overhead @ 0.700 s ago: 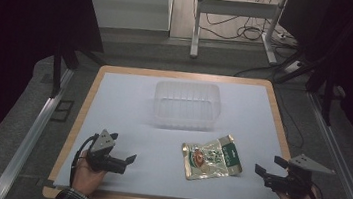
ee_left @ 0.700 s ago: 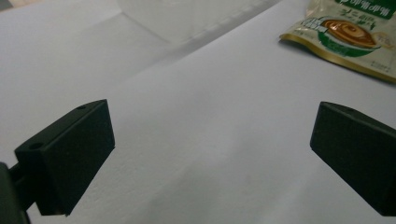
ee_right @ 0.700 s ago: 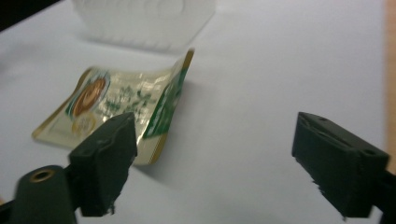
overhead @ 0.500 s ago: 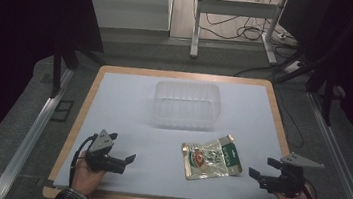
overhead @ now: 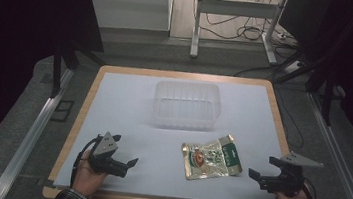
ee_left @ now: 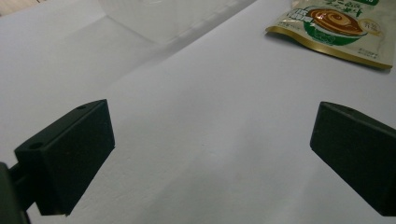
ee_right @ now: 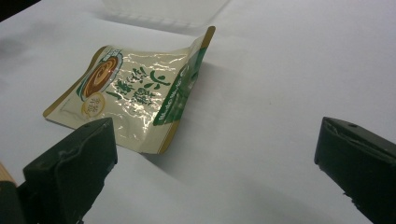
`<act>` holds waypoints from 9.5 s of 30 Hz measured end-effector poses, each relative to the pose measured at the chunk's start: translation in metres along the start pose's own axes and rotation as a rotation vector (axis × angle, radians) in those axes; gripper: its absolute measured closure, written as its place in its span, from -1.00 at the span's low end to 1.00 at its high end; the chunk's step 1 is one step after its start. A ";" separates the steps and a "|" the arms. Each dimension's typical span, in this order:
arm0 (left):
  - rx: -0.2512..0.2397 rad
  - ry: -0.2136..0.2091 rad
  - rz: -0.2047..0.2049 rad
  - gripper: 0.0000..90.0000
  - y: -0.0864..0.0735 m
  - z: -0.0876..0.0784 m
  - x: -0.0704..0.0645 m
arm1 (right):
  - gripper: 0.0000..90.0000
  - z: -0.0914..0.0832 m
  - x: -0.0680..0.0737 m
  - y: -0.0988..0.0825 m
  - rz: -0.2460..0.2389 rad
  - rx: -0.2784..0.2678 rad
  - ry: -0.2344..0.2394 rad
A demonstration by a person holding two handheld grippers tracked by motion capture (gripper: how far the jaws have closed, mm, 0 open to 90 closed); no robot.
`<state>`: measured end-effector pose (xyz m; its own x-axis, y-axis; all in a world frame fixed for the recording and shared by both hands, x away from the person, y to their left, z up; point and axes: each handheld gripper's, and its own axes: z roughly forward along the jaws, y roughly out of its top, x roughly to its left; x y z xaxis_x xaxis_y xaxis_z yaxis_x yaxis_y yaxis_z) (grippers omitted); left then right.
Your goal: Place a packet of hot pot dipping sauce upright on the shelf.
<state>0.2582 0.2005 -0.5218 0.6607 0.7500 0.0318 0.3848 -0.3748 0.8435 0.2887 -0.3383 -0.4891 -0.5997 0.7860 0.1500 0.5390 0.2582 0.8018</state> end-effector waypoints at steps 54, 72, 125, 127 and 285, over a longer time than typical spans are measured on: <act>0.044 -0.009 0.020 -1.00 0.000 0.004 -0.003 | -1.00 0.040 0.016 0.021 -0.002 0.096 -0.021; 0.057 -0.005 0.038 -1.00 0.001 0.006 -0.005 | -0.70 0.056 0.015 0.025 -0.016 0.162 0.012; 0.084 0.011 0.072 -1.00 0.000 0.009 -0.008 | 0.98 0.076 0.026 0.060 0.179 0.248 0.167; 0.084 0.010 0.071 -1.00 0.000 0.009 -0.008 | 0.98 0.073 0.027 0.065 0.215 0.228 0.195; 0.047 -0.022 0.048 -1.00 0.001 0.006 -0.005 | 0.98 0.126 -0.006 0.246 0.423 -0.125 0.102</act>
<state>0.2585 0.1934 -0.5246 0.6929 0.7185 0.0596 0.3815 -0.4356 0.8153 0.4992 -0.2084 -0.3662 -0.4008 0.7468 0.5307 0.6773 -0.1485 0.7206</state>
